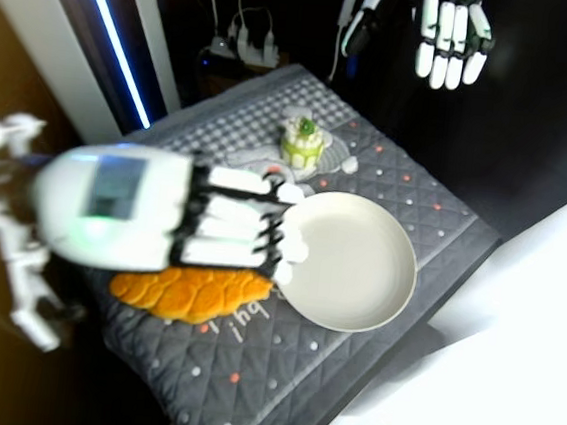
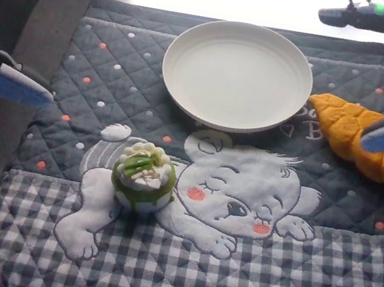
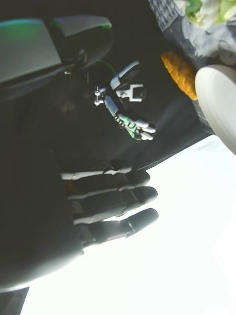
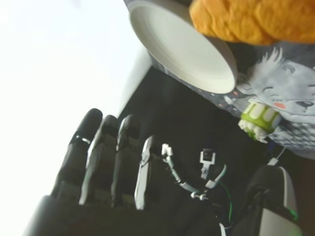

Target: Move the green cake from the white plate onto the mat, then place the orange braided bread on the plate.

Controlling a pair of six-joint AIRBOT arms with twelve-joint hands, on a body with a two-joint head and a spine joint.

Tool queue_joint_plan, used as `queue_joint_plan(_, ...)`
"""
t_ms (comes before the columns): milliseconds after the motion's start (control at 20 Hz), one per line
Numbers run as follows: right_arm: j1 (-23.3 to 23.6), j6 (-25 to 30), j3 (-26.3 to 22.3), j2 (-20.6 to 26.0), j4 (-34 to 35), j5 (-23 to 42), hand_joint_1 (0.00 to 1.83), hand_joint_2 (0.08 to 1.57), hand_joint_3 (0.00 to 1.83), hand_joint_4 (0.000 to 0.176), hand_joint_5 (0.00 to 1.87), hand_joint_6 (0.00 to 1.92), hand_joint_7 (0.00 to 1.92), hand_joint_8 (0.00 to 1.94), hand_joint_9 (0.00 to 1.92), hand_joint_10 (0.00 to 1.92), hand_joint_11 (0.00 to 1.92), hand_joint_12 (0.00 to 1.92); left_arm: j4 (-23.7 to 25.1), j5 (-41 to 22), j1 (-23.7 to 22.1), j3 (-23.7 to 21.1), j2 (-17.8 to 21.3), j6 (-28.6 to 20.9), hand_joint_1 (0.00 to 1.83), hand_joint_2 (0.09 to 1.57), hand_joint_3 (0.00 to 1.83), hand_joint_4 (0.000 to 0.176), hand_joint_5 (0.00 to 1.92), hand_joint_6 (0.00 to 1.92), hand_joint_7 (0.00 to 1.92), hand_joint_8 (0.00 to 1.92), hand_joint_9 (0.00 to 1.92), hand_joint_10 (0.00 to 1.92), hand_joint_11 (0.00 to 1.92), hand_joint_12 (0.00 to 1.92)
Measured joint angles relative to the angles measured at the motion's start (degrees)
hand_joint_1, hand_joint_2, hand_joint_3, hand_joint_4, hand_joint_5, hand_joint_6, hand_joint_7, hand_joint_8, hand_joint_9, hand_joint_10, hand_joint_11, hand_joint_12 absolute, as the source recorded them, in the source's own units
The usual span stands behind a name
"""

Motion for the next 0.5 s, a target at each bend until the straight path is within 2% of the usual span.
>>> queue_joint_plan(50,0.00,0.00,-0.96,1.03,-0.04,0.07,0.60,0.67,0.00,0.172,0.25,0.00,0.41,0.00,0.34,0.02,0.00,0.93,-0.11,-0.33,0.59,-0.15,0.22,0.07,0.77,0.77,0.01,0.060,0.32,0.00,0.43,0.00,0.39,0.00,0.00,0.78)
queue_joint_plan(100,0.00,0.00,-1.53,1.90,0.00,0.22,0.59,0.68,0.00,0.154,0.25,0.00,0.41,0.00,0.37,0.02,0.00,0.95,-0.31,-0.59,0.85,-0.31,0.22,0.22,0.77,0.78,0.01,0.056,0.31,0.00,0.42,0.00,0.39,0.00,0.00,0.77)
queue_joint_plan(150,0.00,-0.02,-2.16,3.23,0.52,0.50,0.62,0.68,0.00,0.140,0.24,0.00,0.41,0.00,0.37,0.01,0.00,0.92,-0.42,-0.85,1.27,-0.42,0.37,0.68,0.77,0.78,0.01,0.065,0.30,0.00,0.43,0.00,0.39,0.00,0.00,0.79)
queue_joint_plan(200,0.00,0.00,-2.69,4.15,1.29,0.68,0.65,0.67,0.00,0.136,0.22,0.00,0.43,0.00,0.36,0.00,0.00,0.87,-0.79,-0.87,1.42,-0.66,0.72,0.87,0.77,0.78,0.00,0.069,0.30,0.00,0.43,0.00,0.40,0.00,0.00,0.80)
queue_joint_plan(250,0.00,-0.02,-3.06,4.74,1.49,0.72,0.66,0.68,0.00,0.125,0.17,0.01,0.43,0.00,0.32,0.01,0.00,0.64,-1.44,-1.31,1.86,-0.70,0.94,0.90,0.76,0.77,0.00,0.074,0.29,0.00,0.42,0.00,0.39,0.00,0.00,0.78)
queue_joint_plan(300,0.00,-0.02,-3.41,5.16,1.49,0.68,0.68,0.71,0.00,0.103,0.14,0.00,0.39,0.00,0.29,0.00,0.00,0.54,-2.05,-1.90,2.27,-0.76,1.09,0.87,0.76,0.77,0.00,0.066,0.28,0.00,0.41,0.00,0.39,0.00,0.00,0.78)
queue_joint_plan(350,0.00,0.00,-3.65,5.33,1.36,0.70,0.70,0.72,0.00,0.069,0.15,0.00,0.34,0.00,0.30,0.00,0.00,0.59,-2.82,-2.62,3.21,-1.16,1.53,0.90,0.79,0.78,0.00,0.073,0.27,0.00,0.42,0.00,0.39,0.00,0.00,0.82)
queue_joint_plan(400,0.00,0.00,-3.76,5.29,1.49,0.70,0.70,0.72,0.00,0.061,0.16,0.00,0.30,0.00,0.26,0.00,0.00,0.58,-2.93,-3.17,4.42,-1.73,2.27,0.90,0.79,0.78,0.00,0.080,0.27,0.00,0.43,0.00,0.41,0.01,0.01,0.84)
queue_joint_plan(450,0.00,0.00,-3.78,5.29,1.49,0.66,0.68,0.73,0.00,0.067,0.15,0.00,0.29,0.00,0.25,0.00,0.00,0.64,-3.30,-3.61,5.35,-2.19,2.73,0.90,0.78,0.78,0.00,0.088,0.28,0.00,0.43,0.00,0.42,0.01,0.00,0.88)
queue_joint_plan(500,0.00,0.00,-3.78,5.33,1.49,0.39,0.67,0.73,0.00,0.059,0.14,0.00,0.26,0.00,0.21,0.00,0.00,0.60,-3.65,-4.15,6.03,-2.29,3.08,0.90,0.79,0.79,0.00,0.102,0.28,0.00,0.44,0.00,0.43,0.01,0.01,0.90)
